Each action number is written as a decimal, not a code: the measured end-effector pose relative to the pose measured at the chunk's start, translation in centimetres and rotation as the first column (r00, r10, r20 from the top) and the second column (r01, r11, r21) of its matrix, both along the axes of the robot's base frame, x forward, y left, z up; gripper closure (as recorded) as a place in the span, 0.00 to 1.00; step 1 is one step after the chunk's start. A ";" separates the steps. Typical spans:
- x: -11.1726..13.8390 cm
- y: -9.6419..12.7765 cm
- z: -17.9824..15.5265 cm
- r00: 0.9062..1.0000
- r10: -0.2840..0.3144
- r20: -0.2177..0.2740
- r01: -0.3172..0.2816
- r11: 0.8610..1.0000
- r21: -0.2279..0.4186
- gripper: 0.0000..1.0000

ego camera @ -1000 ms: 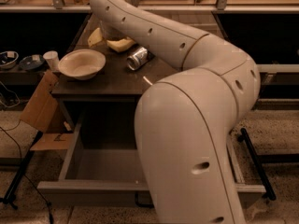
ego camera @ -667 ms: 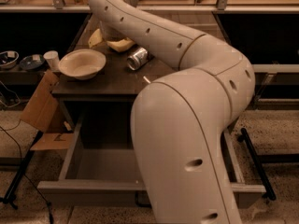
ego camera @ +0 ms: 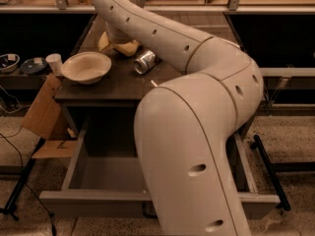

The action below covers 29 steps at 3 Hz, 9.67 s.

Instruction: Place sponge into top drawer

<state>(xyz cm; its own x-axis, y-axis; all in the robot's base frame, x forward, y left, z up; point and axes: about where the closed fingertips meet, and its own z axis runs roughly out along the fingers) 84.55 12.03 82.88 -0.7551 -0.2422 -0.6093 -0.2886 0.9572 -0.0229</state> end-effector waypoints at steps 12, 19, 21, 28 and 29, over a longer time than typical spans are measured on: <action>-17.7 -14.0 9.9 0.979 0.015 0.205 -0.061 0.974 0.218 1.00; -32.4 -24.2 3.8 0.997 -0.025 0.072 0.015 0.990 0.138 1.00; -34.7 -25.7 2.9 1.000 0.020 -0.019 -0.018 0.994 0.104 1.00; -32.6 -19.4 -14.2 0.986 0.121 -0.113 -0.103 0.982 0.160 1.00; -29.6 -18.0 -15.4 0.991 0.084 -0.100 -0.068 0.986 0.153 1.00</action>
Offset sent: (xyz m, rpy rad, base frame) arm 0.0003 -0.0065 0.0091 0.0197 -0.0188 -0.0244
